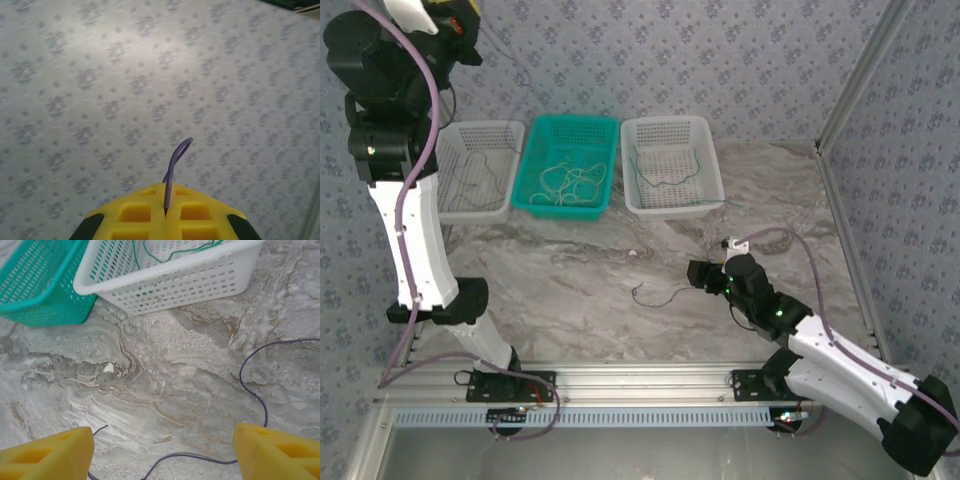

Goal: Untangle the cables

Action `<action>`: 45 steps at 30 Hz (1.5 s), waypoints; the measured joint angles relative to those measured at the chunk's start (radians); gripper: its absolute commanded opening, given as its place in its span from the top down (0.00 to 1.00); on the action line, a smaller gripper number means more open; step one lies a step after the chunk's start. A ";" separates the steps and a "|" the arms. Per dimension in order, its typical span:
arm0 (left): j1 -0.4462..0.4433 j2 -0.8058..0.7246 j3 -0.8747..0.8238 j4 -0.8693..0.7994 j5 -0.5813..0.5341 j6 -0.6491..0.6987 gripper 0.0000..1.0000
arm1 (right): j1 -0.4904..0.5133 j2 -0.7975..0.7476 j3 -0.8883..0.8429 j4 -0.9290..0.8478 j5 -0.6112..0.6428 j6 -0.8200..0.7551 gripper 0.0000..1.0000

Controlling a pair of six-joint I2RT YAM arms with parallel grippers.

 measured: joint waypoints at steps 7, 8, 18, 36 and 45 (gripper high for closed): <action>0.220 0.038 -0.111 0.068 0.036 -0.080 1.00 | 0.000 -0.050 0.000 -0.041 0.026 0.006 0.23; 0.249 0.040 -0.135 0.080 0.039 -0.089 1.00 | 0.000 -0.050 0.000 -0.046 0.027 0.013 0.23; 0.397 0.134 -0.277 0.111 0.093 -0.188 1.00 | 0.000 -0.050 -0.011 -0.048 0.027 0.053 0.23; 0.396 0.360 -0.443 -0.061 0.024 -0.172 0.54 | 0.000 -0.050 -0.009 -0.073 0.027 0.079 0.22; 0.396 0.344 -0.481 -0.094 -0.050 -0.181 0.37 | 0.000 -0.050 0.009 -0.076 0.027 0.086 0.22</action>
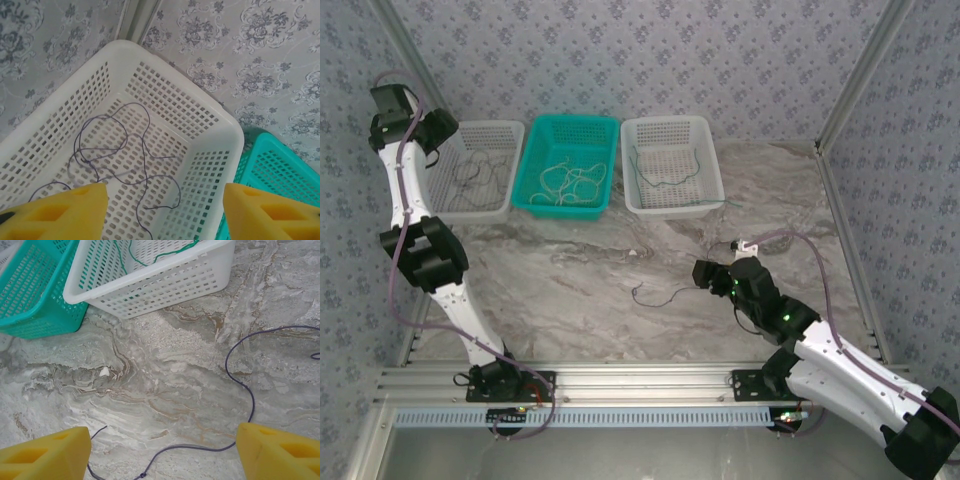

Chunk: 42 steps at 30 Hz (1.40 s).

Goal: Untangle the cables

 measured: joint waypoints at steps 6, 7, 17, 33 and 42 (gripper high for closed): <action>-0.047 -0.193 -0.196 0.064 0.047 -0.037 0.37 | 0.000 0.005 0.000 0.000 0.001 0.011 0.22; -0.068 -0.245 -0.237 0.084 0.060 -0.044 0.37 | 0.000 0.008 0.001 0.000 0.004 0.017 0.22; -0.399 -0.728 -0.730 0.353 0.108 -0.099 0.37 | -0.012 0.095 0.097 -0.135 0.055 0.130 0.22; -1.079 -0.813 -1.022 0.362 0.048 0.163 0.38 | -0.214 0.308 0.269 -0.340 -0.013 0.254 0.20; -1.280 -0.474 -1.009 0.484 0.011 0.142 0.39 | -0.421 0.304 0.332 -0.470 -0.122 0.300 0.20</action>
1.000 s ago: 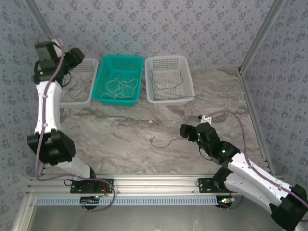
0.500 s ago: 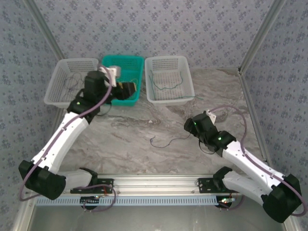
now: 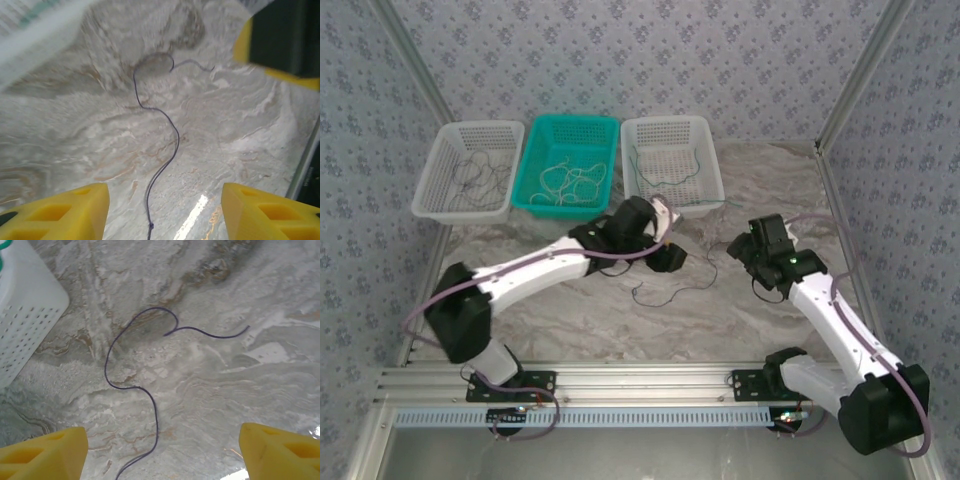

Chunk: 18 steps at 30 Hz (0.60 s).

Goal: Untangle the cables

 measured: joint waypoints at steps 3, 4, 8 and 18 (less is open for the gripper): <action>-0.019 0.145 0.042 0.057 -0.021 -0.041 0.39 | -0.020 -0.035 0.000 -0.019 -0.042 0.007 0.20; -0.021 0.192 0.060 0.080 -0.029 -0.055 0.38 | -0.021 -0.049 0.000 -0.021 -0.054 0.007 0.20; -0.019 0.351 0.147 0.139 -0.042 -0.101 0.38 | -0.021 -0.109 0.000 -0.036 -0.083 0.011 0.20; -0.019 0.591 0.357 0.173 -0.058 -0.112 0.40 | -0.021 -0.255 -0.031 -0.082 -0.081 0.029 0.20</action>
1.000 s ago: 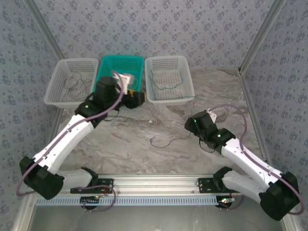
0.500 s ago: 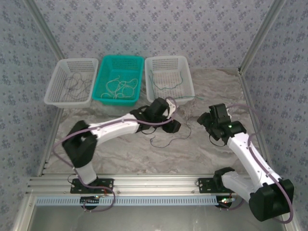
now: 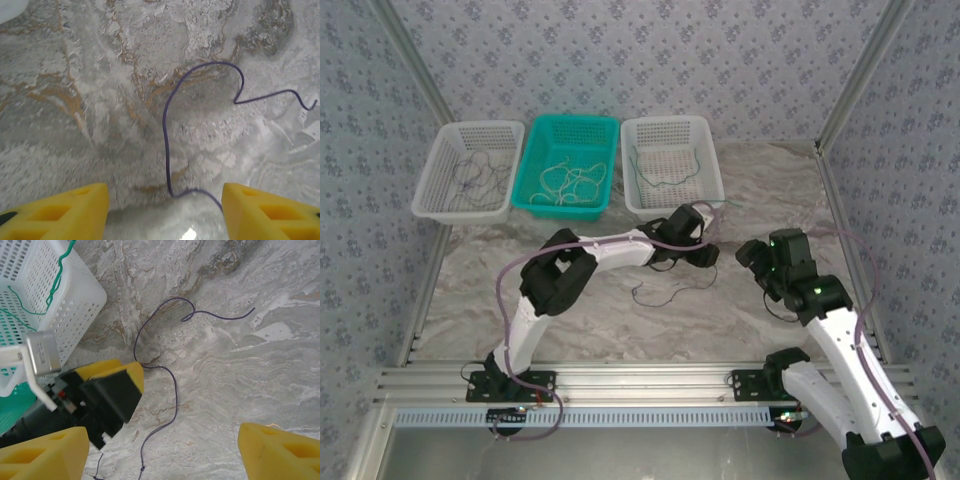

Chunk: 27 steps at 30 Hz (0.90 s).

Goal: Untangle the cables

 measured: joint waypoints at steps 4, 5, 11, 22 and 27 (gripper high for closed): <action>0.000 0.056 0.037 0.002 0.006 -0.010 0.49 | 0.000 -0.012 -0.002 -0.019 0.004 0.004 0.20; 0.001 0.063 0.047 0.000 0.003 -0.012 0.53 | 0.000 -0.013 -0.002 -0.021 0.004 0.004 0.20; 0.004 0.081 0.066 -0.005 0.019 -0.027 0.89 | 0.000 -0.018 -0.002 -0.031 0.001 0.003 0.20; 0.005 0.020 0.030 -0.050 0.025 -0.028 1.00 | 0.000 -0.014 0.080 -0.163 -0.157 -0.128 0.20; 0.013 -0.132 0.004 -0.079 0.025 -0.006 1.00 | 0.000 -0.001 0.144 -0.199 -0.251 -0.167 0.20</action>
